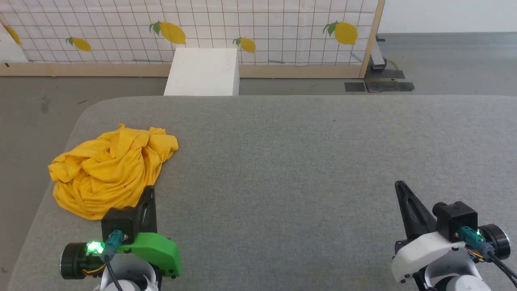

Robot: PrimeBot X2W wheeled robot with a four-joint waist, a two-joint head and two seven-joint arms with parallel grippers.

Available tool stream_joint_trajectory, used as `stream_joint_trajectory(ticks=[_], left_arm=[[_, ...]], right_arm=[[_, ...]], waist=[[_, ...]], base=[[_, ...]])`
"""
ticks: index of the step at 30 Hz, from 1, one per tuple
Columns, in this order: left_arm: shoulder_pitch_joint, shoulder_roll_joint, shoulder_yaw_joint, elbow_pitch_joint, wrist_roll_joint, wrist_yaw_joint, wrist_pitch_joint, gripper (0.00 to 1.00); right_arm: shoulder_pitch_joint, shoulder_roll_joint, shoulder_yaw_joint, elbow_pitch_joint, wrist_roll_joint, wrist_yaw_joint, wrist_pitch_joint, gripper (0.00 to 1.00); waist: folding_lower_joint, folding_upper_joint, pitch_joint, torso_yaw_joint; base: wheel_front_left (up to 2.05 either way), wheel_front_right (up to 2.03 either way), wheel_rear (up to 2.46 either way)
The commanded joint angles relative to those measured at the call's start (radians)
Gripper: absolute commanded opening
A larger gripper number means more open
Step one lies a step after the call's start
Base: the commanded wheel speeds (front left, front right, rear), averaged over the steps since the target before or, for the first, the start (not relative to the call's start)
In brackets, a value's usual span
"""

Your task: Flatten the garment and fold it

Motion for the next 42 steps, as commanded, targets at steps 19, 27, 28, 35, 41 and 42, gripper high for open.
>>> stream_joint_trajectory(ticks=[19,27,28,35,41,42], left_arm=[[0.001,-0.003,0.003,-0.003,0.010,-0.001,0.001,0.00],[0.000,0.000,-0.001,0.000,-0.001,0.000,0.000,1.00],[0.000,0.000,-0.002,0.000,-0.001,0.000,0.000,1.00],[-0.005,0.000,-0.013,0.011,-0.009,0.006,-0.009,1.00],[-0.013,0.000,-0.025,0.028,-0.018,0.014,-0.021,1.00],[-0.015,0.000,-0.027,0.031,-0.020,0.016,-0.023,1.00]], right_arm=[[-0.018,0.001,0.001,-0.005,-0.006,-0.002,0.000,0.00],[0.000,0.000,0.000,0.001,0.000,0.000,0.000,1.00],[0.001,0.000,-0.001,0.001,0.001,0.000,0.000,1.00],[-0.001,0.000,-0.004,0.005,0.004,0.000,-0.005,1.00],[-0.002,0.000,-0.009,0.009,0.006,0.000,-0.012,1.00],[-0.002,0.000,-0.010,0.010,0.006,0.000,-0.013,1.00]], waist=[[0.0000,0.0000,0.000,0.000],[0.0000,0.0000,0.000,0.000],[0.0000,0.0000,0.000,0.000],[0.0000,0.0000,-0.002,0.000],[0.0000,0.0000,-0.005,0.008],[0.0000,0.0000,-0.005,0.011]], base=[[0.00,0.00,0.00],[0.00,0.00,0.00],[0.00,0.00,0.00],[0.00,0.00,0.00],[0.00,0.00,0.00],[0.00,0.00,0.00]])
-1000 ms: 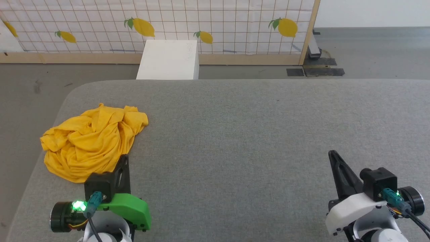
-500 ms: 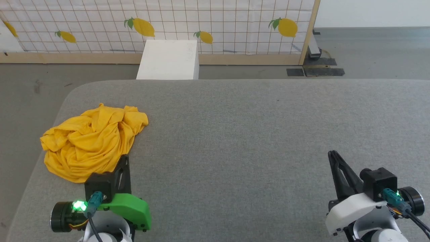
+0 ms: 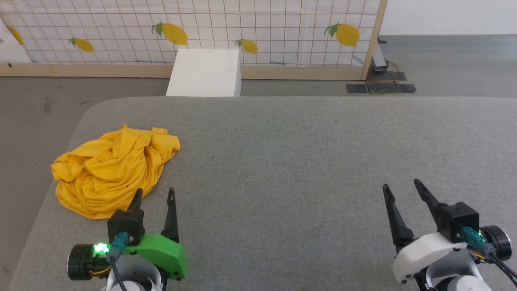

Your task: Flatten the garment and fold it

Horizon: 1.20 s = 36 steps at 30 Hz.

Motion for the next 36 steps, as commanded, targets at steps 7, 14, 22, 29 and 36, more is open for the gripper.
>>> stream_joint_trajectory(ticks=[7,14,22,29,36], left_arm=[[-0.022,0.003,-0.014,0.025,-0.018,0.017,-0.023,1.00],[-0.028,0.008,-0.022,0.040,-0.031,0.029,-0.038,1.00],[-0.032,0.014,-0.031,0.054,-0.047,0.044,-0.054,1.00],[-0.035,0.020,-0.037,0.066,-0.062,0.057,-0.067,1.00],[-0.040,0.027,-0.047,0.078,-0.078,0.069,-0.081,1.00]], right_arm=[[-0.005,0.000,-0.008,0.010,0.009,0.000,-0.016,1.00],[-0.007,0.000,-0.012,0.017,0.016,0.000,-0.026,1.00],[-0.011,0.000,-0.015,0.025,0.022,0.000,-0.036,1.00],[-0.014,0.001,-0.016,0.034,0.028,0.000,-0.044,1.00],[-0.021,0.001,-0.017,0.045,0.034,-0.001,-0.054,1.00]], waist=[[0.0000,0.0000,-0.003,0.031],[0.0000,0.0000,-0.005,0.076],[0.0000,0.0000,-0.006,0.138],[0.0000,0.0000,-0.008,0.191],[0.0000,0.0000,-0.011,0.240]], base=[[0.00,0.00,0.00],[0.00,0.00,0.00],[0.00,0.00,0.00],[0.00,0.00,0.00],[0.00,0.00,0.00]])
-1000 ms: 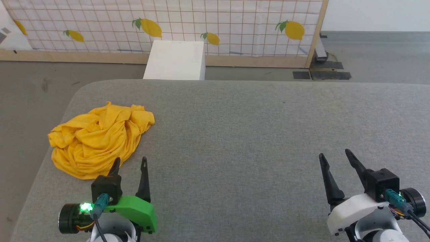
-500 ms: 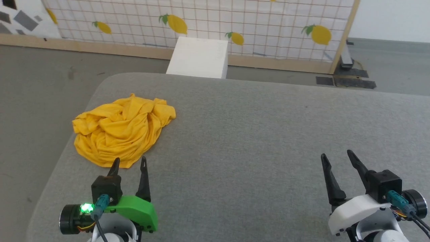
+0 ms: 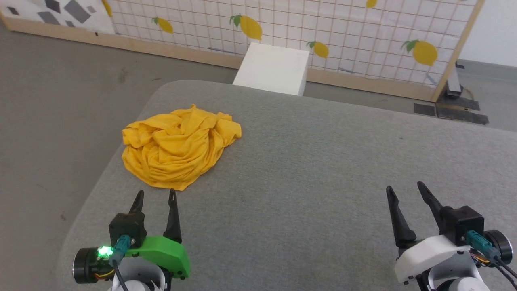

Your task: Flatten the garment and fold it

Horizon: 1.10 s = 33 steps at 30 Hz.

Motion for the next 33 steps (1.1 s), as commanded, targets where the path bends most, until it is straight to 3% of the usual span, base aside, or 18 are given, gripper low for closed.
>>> stream_joint_trajectory(ticks=[1,33], left_arm=[[-0.021,0.010,-0.004,0.008,-0.012,0.009,-0.009,1.00],[-0.044,0.037,-0.052,0.070,-0.089,0.073,-0.073,1.00]], right_arm=[[-0.020,0.000,-0.001,0.005,0.008,-0.001,-0.010,1.00],[-0.034,0.001,-0.006,0.039,0.033,-0.001,-0.050,1.00]], waist=[[0.0000,0.0000,-0.002,0.021],[0.0000,0.0000,-0.009,0.178]], base=[[0.00,0.00,0.00],[0.00,0.00,0.00]])
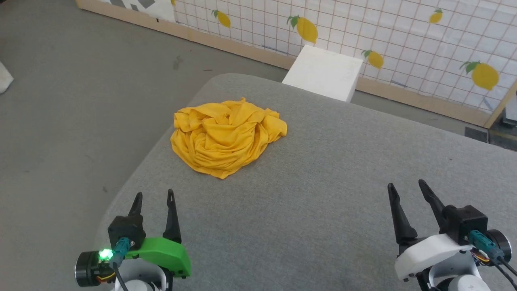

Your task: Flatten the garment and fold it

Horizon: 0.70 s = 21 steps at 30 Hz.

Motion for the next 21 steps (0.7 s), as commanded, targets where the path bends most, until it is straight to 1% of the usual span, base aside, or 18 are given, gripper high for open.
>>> stream_joint_trajectory(ticks=[1,21], left_arm=[[-0.024,0.011,-0.006,0.008,-0.012,0.011,-0.012,1.00],[-0.044,0.032,-0.044,0.047,-0.064,0.052,-0.052,1.00]], right_arm=[[-0.017,0.001,-0.001,0.007,0.006,-0.001,-0.012,1.00],[-0.031,0.001,-0.007,0.035,0.026,-0.001,-0.043,1.00]], waist=[[0.0000,0.0000,-0.002,0.013],[0.0000,0.0000,-0.004,0.112]], base=[[0.00,0.00,0.00],[0.00,0.00,0.00]])
